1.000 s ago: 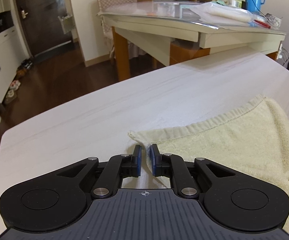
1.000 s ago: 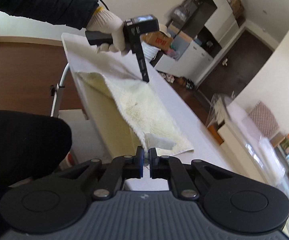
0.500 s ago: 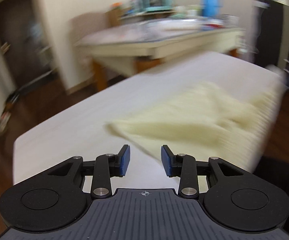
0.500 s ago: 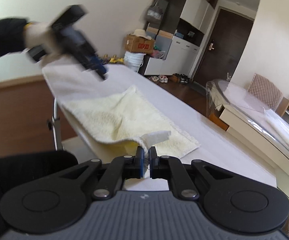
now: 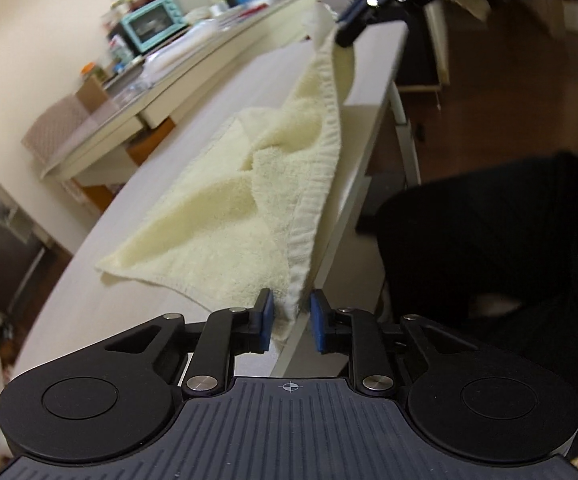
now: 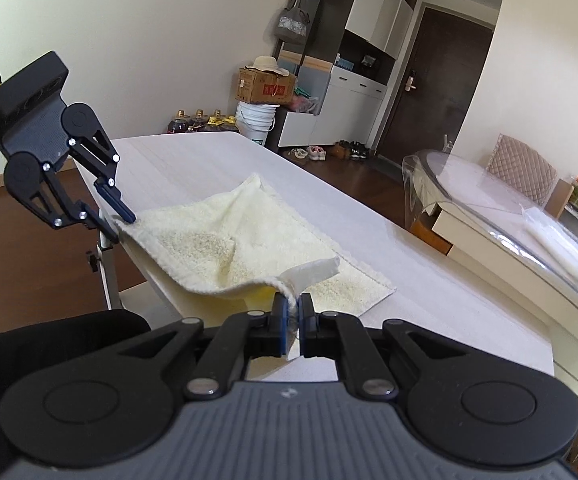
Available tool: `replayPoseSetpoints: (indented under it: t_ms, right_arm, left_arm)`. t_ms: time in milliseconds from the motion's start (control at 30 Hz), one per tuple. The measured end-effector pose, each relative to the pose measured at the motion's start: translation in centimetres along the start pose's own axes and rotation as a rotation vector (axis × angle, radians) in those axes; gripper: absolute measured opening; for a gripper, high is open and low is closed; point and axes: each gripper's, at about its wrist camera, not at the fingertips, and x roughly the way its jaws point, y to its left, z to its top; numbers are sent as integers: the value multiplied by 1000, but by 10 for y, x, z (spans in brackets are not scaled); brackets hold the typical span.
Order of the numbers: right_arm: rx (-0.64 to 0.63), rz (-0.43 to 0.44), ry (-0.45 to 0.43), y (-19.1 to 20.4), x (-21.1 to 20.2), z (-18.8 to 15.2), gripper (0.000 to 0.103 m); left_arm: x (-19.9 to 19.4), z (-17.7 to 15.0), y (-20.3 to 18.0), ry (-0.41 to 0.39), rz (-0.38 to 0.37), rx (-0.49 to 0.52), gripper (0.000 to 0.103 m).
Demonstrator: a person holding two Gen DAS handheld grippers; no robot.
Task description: Fold towel
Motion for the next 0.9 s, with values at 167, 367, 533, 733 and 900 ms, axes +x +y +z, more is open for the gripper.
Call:
replayPoseSetpoints:
  t_ms: [167, 367, 533, 733, 900]
  right_arm:
    - [-11, 40, 21, 2, -4, -3, 6]
    - [-104, 94, 69, 17, -9, -9, 6]
    - [-225, 199, 128, 31, -18, -15, 6]
    - [-151, 144, 80, -3, -24, 0, 6]
    - [-19, 174, 88, -47, 4, 18, 6]
  left_arm:
    - [-18, 5, 2, 58, -71, -24, 5]
    - [-46, 13, 29, 61, 45, -132, 5]
    - [-52, 22, 29, 72, -47, -106, 5]
    - [-45, 39, 62, 50, -3, -165, 5]
    - [-20, 54, 108, 46, 61, -275, 5]
